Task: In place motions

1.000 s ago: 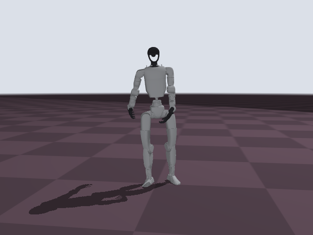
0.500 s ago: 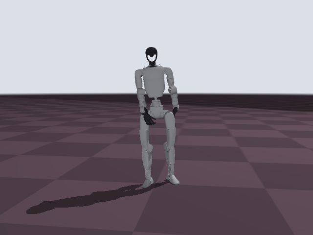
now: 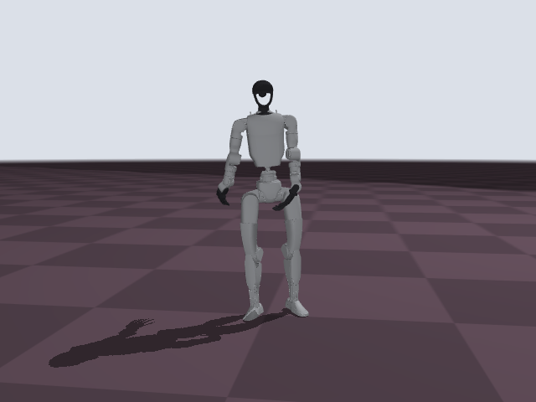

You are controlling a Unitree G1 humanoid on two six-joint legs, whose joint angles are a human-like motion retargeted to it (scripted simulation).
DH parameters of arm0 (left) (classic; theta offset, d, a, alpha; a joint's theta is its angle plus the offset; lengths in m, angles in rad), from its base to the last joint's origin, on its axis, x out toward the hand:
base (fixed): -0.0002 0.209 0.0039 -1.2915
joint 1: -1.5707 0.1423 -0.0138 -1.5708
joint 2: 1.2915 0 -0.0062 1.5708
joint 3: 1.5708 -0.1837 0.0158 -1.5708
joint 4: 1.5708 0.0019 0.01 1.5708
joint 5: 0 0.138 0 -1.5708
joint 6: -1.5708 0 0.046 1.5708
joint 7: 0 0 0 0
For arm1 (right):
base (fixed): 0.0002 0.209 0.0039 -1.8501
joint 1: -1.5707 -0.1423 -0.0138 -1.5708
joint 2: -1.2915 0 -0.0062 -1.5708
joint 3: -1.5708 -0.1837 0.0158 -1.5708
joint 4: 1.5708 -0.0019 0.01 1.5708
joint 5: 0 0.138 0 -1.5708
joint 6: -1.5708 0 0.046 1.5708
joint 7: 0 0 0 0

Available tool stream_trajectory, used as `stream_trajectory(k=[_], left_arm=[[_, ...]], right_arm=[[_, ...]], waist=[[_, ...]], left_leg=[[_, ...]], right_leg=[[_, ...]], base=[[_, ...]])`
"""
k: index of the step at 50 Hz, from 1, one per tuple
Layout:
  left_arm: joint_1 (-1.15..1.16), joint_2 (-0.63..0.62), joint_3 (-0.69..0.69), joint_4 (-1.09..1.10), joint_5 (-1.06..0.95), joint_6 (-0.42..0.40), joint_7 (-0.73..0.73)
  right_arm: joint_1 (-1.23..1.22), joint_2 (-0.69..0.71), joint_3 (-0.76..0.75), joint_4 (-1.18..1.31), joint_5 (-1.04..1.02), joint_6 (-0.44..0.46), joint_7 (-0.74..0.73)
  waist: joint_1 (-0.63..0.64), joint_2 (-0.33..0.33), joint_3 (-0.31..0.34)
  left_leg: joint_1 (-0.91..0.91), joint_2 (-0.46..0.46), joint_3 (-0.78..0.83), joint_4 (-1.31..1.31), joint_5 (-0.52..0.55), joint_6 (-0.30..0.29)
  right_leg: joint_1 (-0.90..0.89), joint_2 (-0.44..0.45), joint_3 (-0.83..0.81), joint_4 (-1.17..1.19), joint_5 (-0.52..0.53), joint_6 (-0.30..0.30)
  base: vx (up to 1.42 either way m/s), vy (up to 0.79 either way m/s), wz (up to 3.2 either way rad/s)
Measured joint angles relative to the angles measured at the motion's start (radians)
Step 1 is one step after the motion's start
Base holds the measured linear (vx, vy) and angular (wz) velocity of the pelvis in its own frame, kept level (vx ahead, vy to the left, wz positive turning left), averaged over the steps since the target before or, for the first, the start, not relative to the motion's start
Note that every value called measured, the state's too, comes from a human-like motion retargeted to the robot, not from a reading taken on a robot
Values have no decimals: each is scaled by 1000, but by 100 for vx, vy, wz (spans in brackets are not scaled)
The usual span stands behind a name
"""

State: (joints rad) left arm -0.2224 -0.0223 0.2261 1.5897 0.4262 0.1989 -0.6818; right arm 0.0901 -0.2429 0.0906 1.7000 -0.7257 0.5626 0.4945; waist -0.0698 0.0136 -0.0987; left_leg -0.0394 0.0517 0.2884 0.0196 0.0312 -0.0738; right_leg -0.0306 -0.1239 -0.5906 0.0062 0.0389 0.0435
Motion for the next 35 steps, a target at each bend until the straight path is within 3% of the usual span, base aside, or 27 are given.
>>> stream_trajectory(k=[2, 7, 10, 13, 17, 20, 25, 28, 30, 35], left_arm=[[-57, -38, -89, -124, 11, -44, -50], [-137, -22, -294, -385, 90, -179, -57], [-157, 23, -356, -461, 162, -242, -8], [-148, 49, -365, -456, 246, -258, 65], [-76, 58, -335, -333, 310, -210, 145], [-4, 56, -253, -156, 334, -132, 164], [146, 108, -13, 110, 353, 161, 124], [304, 143, 83, 110, 215, 263, 150], [395, 155, 154, 110, 108, 261, 209], [549, 159, 314, 110, -33, 149, 311]], right_arm=[[83, -27, -40, 0, 88, -32, -25], [234, -43, -213, 0, 177, -251, -198], [258, -50, -250, 0, 257, -239, -256], [229, -49, -232, 0, 350, -159, -260], [106, -13, -181, 0, 405, -81, -284], [-35, 39, -94, 0, 351, -104, -257], [-239, 139, 55, -150, 154, -239, -57], [-303, 178, 127, -341, 83, -355, 77], [-337, 198, 162, -455, 73, -430, 137], [-366, 204, 231, -682, 133, -540, 159]], waist=[[0, -4, 3], [5, -4, -6], [13, 6, -14], [21, 15, -15], [27, 24, -17], [28, 27, -19], [10, 35, -13], [3, 32, -9], [1, 29, -7], [16, 29, 1]], left_leg=[[-14, -1, -12, 8, 5, 0], [-31, -7, -24, 13, 12, -1], [-29, -4, -16, 11, 10, 2], [-24, 2, -2, 10, 4, 5], [-7, 12, 26, 2, -6, 8], [7, 20, 55, -5, -12, 6], [23, 28, 83, -17, -23, -1], [25, 30, 93, -19, -31, -6], [26, 30, 100, -21, -35, -7], [32, 32, 119, -27, -44, -11]], right_leg=[[4, -7, -14, -1, -3, 4], [2, -13, -21, -3, -6, 10], [-7, -8, -3, -3, -2, 9], [-21, -1, 23, 2, 2, 7], [-38, 9, 57, 10, 9, 3], [-50, 17, 83, 14, 15, -2], [-66, 24, 103, 20, 21, -9], [-81, 21, 115, 25, 24, -11], [-91, 20, 123, 28, 26, -13], [-108, 22, 145, 32, 32, -15]], base=[[-1, 0, 35], [0, -1, 9], [0, 2, -30], [-2, 1, -42], [-1, -2, -45], [-1, -4, -43], [-2, -4, -17], [0, 0, 0], [0, 0, -10], [0, 2, -18]])
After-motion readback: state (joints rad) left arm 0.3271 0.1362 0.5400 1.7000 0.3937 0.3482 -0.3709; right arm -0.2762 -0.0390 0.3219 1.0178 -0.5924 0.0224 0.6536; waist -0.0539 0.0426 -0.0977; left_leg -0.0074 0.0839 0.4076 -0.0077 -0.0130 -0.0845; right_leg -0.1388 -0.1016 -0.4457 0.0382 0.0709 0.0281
